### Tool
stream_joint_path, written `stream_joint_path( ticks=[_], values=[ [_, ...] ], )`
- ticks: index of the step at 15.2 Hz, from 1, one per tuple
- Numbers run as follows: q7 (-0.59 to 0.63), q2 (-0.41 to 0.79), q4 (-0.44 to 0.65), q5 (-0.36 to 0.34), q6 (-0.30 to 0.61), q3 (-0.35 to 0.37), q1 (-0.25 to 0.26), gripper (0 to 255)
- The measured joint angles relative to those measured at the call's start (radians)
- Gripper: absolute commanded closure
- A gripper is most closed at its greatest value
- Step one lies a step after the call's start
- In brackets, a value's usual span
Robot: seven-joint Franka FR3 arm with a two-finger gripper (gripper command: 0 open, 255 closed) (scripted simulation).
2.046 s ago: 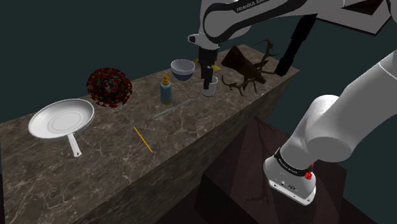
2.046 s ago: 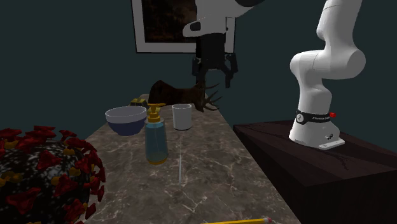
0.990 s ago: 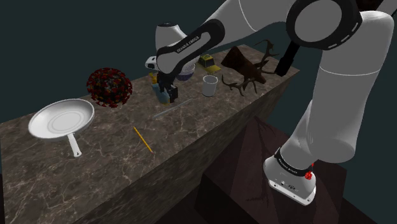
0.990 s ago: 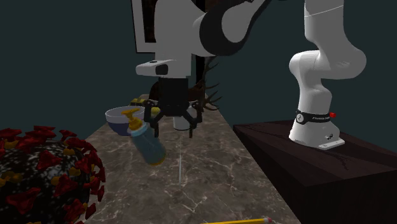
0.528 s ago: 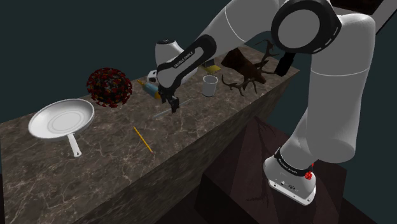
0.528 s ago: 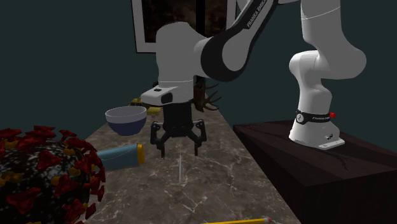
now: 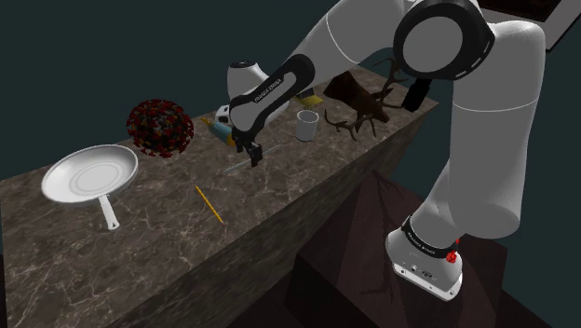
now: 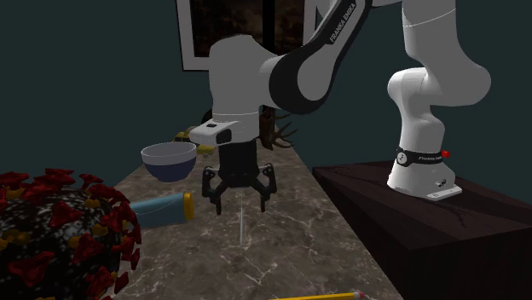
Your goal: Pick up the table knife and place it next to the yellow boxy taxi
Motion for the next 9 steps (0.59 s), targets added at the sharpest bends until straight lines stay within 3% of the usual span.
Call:
stream_joint_path(
  ticks=[1, 9],
  values=[
    [0.000, 0.000, 0.000, 0.000, 0.000, 0.000, 0.000, 255],
    [0.000, 0.000, 0.000, 0.000, 0.000, 0.000, 0.000, 255]
  ],
)
